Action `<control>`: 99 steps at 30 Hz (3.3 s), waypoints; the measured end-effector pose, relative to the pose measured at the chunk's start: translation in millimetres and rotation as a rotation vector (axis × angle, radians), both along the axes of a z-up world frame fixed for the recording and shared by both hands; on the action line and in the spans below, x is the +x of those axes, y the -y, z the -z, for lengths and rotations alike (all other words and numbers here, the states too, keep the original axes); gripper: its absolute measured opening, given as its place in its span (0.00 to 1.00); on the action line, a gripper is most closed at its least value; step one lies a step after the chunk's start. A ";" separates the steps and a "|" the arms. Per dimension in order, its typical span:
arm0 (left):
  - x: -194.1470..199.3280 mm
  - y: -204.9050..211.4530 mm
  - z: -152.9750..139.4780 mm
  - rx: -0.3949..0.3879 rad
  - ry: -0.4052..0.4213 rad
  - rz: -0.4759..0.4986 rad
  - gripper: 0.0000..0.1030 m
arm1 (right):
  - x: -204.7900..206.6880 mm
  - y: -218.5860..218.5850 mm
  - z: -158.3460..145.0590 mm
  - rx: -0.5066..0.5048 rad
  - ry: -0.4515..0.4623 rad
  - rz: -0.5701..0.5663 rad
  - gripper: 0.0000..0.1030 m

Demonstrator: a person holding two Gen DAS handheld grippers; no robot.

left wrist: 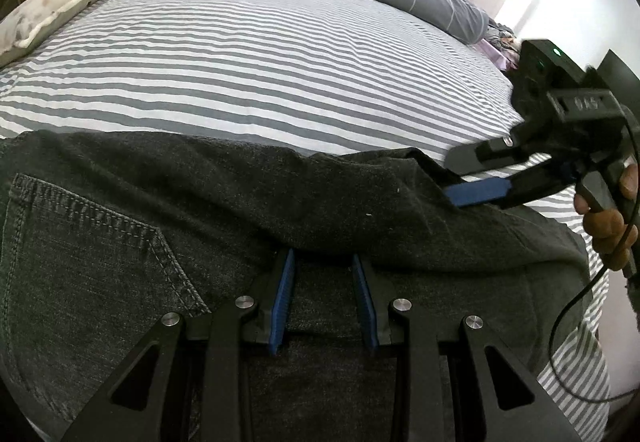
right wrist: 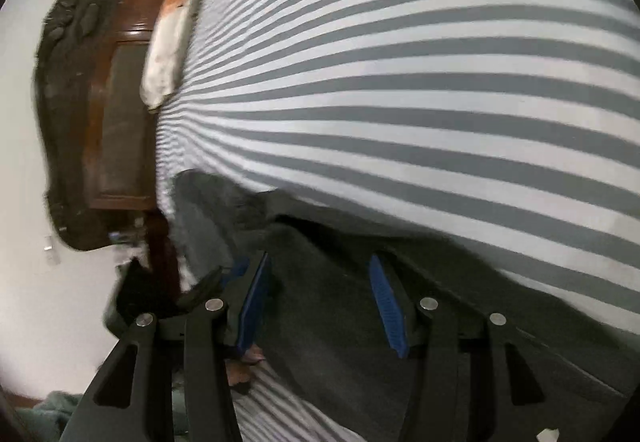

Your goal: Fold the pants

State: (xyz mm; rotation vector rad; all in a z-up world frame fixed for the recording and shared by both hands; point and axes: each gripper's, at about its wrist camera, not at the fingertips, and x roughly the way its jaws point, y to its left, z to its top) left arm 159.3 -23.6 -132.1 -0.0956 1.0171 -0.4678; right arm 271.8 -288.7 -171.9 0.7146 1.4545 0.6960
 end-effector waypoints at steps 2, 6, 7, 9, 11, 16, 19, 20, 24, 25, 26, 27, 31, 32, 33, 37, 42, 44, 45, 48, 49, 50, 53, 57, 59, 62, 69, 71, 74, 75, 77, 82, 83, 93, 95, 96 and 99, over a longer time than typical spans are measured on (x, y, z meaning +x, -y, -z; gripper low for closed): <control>-0.6 4.2 0.3 0.004 0.004 0.000 0.31 | 6.8 -16.9 4.1 0.013 0.013 -0.022 0.54; -4.2 8.7 2.2 0.003 0.004 0.000 0.31 | 23.5 -54.7 11.9 0.075 -0.012 -0.074 0.54; -4.1 8.3 2.6 0.001 0.005 0.001 0.31 | 26.3 -65.1 10.5 0.099 -0.020 -0.094 0.54; -4.9 6.7 2.7 -0.005 0.007 -0.002 0.31 | 29.1 -69.9 5.0 0.128 -0.022 -0.088 0.53; -5.1 1.8 2.1 -0.034 0.005 -0.018 0.31 | 32.5 -64.6 -6.7 0.142 -0.003 -0.050 0.46; -8.0 -3.2 -7.0 -0.056 0.042 -0.048 0.31 | 36.8 -48.9 -10.7 0.120 -0.002 0.000 0.17; -11.1 -0.7 -7.1 -0.026 0.056 -0.042 0.31 | 38.2 -44.3 0.1 0.156 -0.056 0.042 0.18; -11.1 -0.3 -6.5 -0.024 0.052 -0.043 0.31 | 37.3 -43.6 0.9 0.174 -0.064 0.046 0.18; -10.7 -0.7 -4.8 -0.023 0.044 -0.052 0.31 | 27.9 -46.6 -7.4 0.274 -0.057 0.010 0.45; -10.1 -0.7 -4.2 -0.020 0.042 -0.052 0.31 | 25.1 -48.7 -9.8 0.278 -0.054 -0.011 0.49; -9.8 0.7 -4.3 -0.017 0.041 -0.053 0.31 | 21.9 -52.3 -12.5 0.268 -0.048 -0.038 0.49; -10.2 1.8 -3.9 -0.014 0.041 -0.053 0.31 | 20.1 -53.8 -13.6 0.260 -0.045 -0.050 0.49; -9.1 7.1 -5.2 -0.009 0.044 -0.053 0.31 | 11.4 -58.9 -4.8 0.217 -0.080 -0.084 0.49; -8.4 7.1 -4.2 -0.010 0.044 -0.053 0.31 | 8.5 -59.5 -2.5 0.206 -0.087 -0.088 0.49; -8.4 7.4 -4.3 -0.010 0.043 -0.053 0.31 | 5.2 -58.7 -1.4 0.198 -0.089 -0.093 0.49; -9.8 6.3 -5.1 -0.011 0.045 -0.055 0.31 | 3.5 -49.5 -19.3 0.206 -0.028 -0.047 0.20; -9.7 7.9 -4.6 -0.005 0.051 -0.053 0.31 | 35.9 -24.3 -34.3 0.251 0.050 0.121 0.10; -10.1 9.3 -4.7 0.001 0.054 -0.051 0.31 | 50.0 -19.9 -33.7 0.225 0.072 0.160 0.10; -10.0 9.9 -4.6 0.003 0.056 -0.050 0.31 | 57.3 -18.0 -30.4 0.211 0.067 0.173 0.10; -10.5 10.9 -3.2 0.004 0.056 -0.048 0.31 | 62.2 -18.4 -29.0 0.129 0.066 0.192 0.13; -10.3 10.7 -3.2 0.001 0.056 -0.049 0.31 | 60.6 -19.8 -31.7 0.114 0.072 0.182 0.14; -10.5 10.7 -3.3 -0.001 0.056 -0.050 0.31 | 57.2 -20.5 -35.0 0.097 0.082 0.170 0.14; -10.4 7.7 -7.4 -0.007 0.062 -0.063 0.31 | 41.6 -25.5 -46.2 0.018 0.137 0.108 0.24; -14.3 2.5 -19.1 0.015 0.101 -0.087 0.31 | 14.2 -53.7 -48.7 -0.012 0.159 -0.020 0.25; -16.2 -0.5 -24.6 0.023 0.108 -0.092 0.31 | 5.0 -68.7 -41.2 -0.069 0.161 -0.054 0.25; -18.0 -5.9 -20.4 0.032 0.050 -0.101 0.31 | 3.9 -81.5 -23.7 -0.203 0.153 -0.058 0.25; -28.8 -18.3 -8.2 0.081 -0.039 -0.078 0.31 | 12.9 -70.9 -21.5 -0.365 0.217 0.038 0.10; -30.6 -20.6 -9.5 0.092 -0.051 -0.076 0.31 | 5.3 -61.9 -32.4 -0.386 0.234 0.063 0.17; -36.1 -25.8 -10.6 0.103 -0.055 -0.082 0.31 | -12.4 -48.2 -50.5 -0.396 0.261 0.096 0.35; -38.7 -28.9 -9.7 0.107 -0.055 -0.085 0.31 | -30.0 -35.2 -58.8 -0.407 0.276 0.122 0.38; -42.6 -30.8 -9.3 0.119 -0.056 -0.089 0.31 | -54.5 -18.0 -66.1 -0.422 0.278 0.155 0.40; -49.4 -27.0 -9.1 0.160 -0.056 -0.097 0.31 | -151.2 58.0 -62.2 -0.394 0.203 0.368 0.41; -51.7 -25.2 -9.4 0.175 -0.054 -0.098 0.31 | -164.7 69.9 -60.7 -0.392 0.192 0.401 0.41; -71.2 -25.6 -15.3 0.180 -0.058 -0.146 0.35 | -324.2 220.9 -34.5 -0.278 0.072 0.877 0.41; -75.7 -22.1 -18.4 0.188 -0.067 -0.145 0.36 | -344.1 238.3 -22.6 -0.254 0.050 0.932 0.41; -77.1 -19.6 -19.9 0.192 -0.070 -0.138 0.36 | -352.2 244.5 -14.7 -0.230 0.036 0.957 0.41; -82.6 -10.0 -25.6 0.219 -0.058 -0.105 0.37 | -366.8 252.7 5.6 -0.147 0.006 1.009 0.41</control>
